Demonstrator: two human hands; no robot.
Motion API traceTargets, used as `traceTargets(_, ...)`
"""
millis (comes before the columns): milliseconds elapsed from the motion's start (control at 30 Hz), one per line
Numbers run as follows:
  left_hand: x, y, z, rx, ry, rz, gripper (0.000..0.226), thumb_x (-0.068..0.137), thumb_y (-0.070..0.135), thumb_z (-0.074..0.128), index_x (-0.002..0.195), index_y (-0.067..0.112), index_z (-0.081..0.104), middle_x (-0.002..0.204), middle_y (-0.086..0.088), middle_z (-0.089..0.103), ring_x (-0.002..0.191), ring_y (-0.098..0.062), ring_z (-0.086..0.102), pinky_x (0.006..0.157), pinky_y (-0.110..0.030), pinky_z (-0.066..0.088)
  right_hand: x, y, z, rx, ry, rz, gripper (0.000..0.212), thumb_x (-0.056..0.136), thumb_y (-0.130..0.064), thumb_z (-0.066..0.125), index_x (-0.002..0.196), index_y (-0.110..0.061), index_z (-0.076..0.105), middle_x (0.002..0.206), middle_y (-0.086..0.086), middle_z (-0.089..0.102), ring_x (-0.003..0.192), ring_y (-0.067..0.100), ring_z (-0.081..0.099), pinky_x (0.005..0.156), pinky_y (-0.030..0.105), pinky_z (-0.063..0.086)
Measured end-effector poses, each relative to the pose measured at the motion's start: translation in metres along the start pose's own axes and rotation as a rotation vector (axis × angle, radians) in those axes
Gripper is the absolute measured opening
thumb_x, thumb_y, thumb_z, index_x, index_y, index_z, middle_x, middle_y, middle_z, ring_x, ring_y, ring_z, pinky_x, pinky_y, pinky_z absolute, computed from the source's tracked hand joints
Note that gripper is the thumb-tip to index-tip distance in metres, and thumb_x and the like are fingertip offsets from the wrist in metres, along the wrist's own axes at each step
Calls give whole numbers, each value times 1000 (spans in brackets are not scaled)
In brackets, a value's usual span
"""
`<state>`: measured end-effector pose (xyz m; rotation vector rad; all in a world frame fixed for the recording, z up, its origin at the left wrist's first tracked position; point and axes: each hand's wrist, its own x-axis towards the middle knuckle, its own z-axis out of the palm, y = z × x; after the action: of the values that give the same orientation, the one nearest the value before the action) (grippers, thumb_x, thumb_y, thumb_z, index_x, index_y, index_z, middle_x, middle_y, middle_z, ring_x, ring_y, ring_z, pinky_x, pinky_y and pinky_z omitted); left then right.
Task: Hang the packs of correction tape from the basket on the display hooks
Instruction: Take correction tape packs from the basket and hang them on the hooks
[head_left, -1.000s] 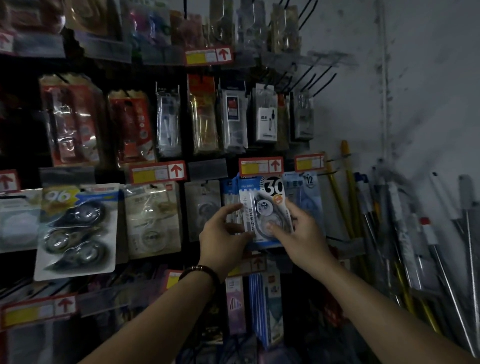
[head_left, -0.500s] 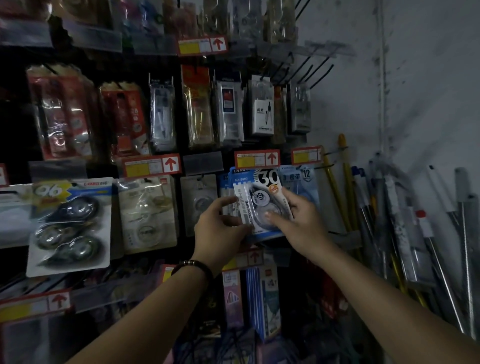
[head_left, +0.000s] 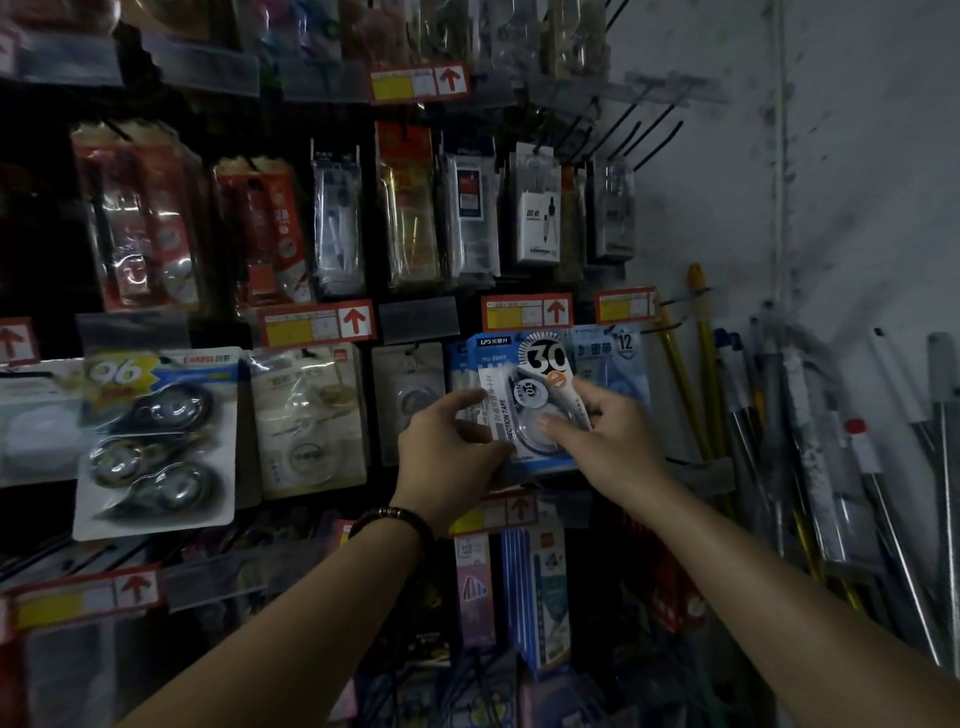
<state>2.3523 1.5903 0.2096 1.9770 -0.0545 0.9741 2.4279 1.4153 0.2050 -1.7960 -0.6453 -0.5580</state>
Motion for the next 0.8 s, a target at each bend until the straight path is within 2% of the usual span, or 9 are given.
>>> traceTargets(67, 0, -3, 0, 93, -5, 13, 69, 86, 10, 84, 147, 27, 56, 87, 3, 77, 79, -8, 76, 65, -19, 63, 2, -2, 6, -103, -5, 22, 70, 85, -44, 79, 147, -20, 57, 126, -7, 72, 112, 10, 68, 97, 40, 58)
traceTargets(133, 0, -5, -1, 157, -32, 7, 71, 88, 8, 81, 150, 28, 53, 83, 4, 74, 78, -8, 75, 59, -13, 58, 17, 24, 14, -197, -6, 12, 93, 70, -70, 70, 151, -28, 52, 124, 3, 69, 112, 22, 68, 94, 45, 60)
traceTargets(167, 1, -4, -2, 169, -49, -5, 73, 88, 8, 80, 152, 28, 51, 83, 5, 72, 79, -11, 75, 60, -15, 60, 18, 27, 15, -239, -15, -2, 90, 67, -75, 66, 146, -34, 55, 120, 3, 67, 108, 24, 68, 91, 44, 61)
traceTargets(267, 0, -2, -6, 201, -82, -11, 74, 90, 14, 79, 155, 24, 47, 86, 10, 66, 83, -14, 73, 71, -26, 65, 6, 15, 13, -302, -24, -24, 61, 79, -64, 73, 127, -27, 68, 116, 7, 61, 102, 23, 63, 90, 41, 58)
traceTargets(400, -12, 4, -14, 299, -124, 38, 63, 94, 23, 76, 152, 20, 52, 117, 1, 70, 107, -15, 69, 89, -24, 59, -4, 20, 14, -302, -38, 10, 70, 75, -69, 66, 134, -32, 64, 121, 3, 61, 111, 22, 62, 95, 44, 59)
traceTargets(500, -30, 9, -27, 345, -137, 85, 54, 96, 30, 74, 146, 22, 57, 130, -3, 71, 115, -16, 68, 94, -24, 56, -33, -6, 9, -285, -60, 26, 46, 92, -39, 75, 133, -24, 62, 124, 0, 51, 112, 19, 60, 94, 30, 51)
traceTargets(567, -50, 9, -39, 369, -134, 137, 43, 96, 33, 71, 138, 24, 64, 120, 4, 73, 104, -10, 69, 89, -23, 58, -56, -13, 8, -290, -42, 13, 42, 97, -29, 73, 136, -23, 59, 122, -2, 45, 111, 18, 59, 90, 26, 45)
traceTargets(667, -99, -1, -60, 403, -172, 213, 23, 95, 31, 71, 118, 30, 71, 100, 15, 74, 87, 1, 68, 77, -14, 55, -101, -15, 17, -254, -49, -54, 25, 100, -26, 70, 124, -23, 64, 118, -3, 54, 95, 6, 60, 82, 18, 47)
traceTargets(800, -191, -45, -87, 484, -390, 185, 6, 94, 35, 67, 99, 33, 70, 82, 19, 70, 76, 7, 66, 64, -6, 42, -176, 1, 50, -177, -247, -52, 9, 101, -26, 68, 110, -28, 65, 94, -12, 62, 79, 0, 61, 65, 13, 47)
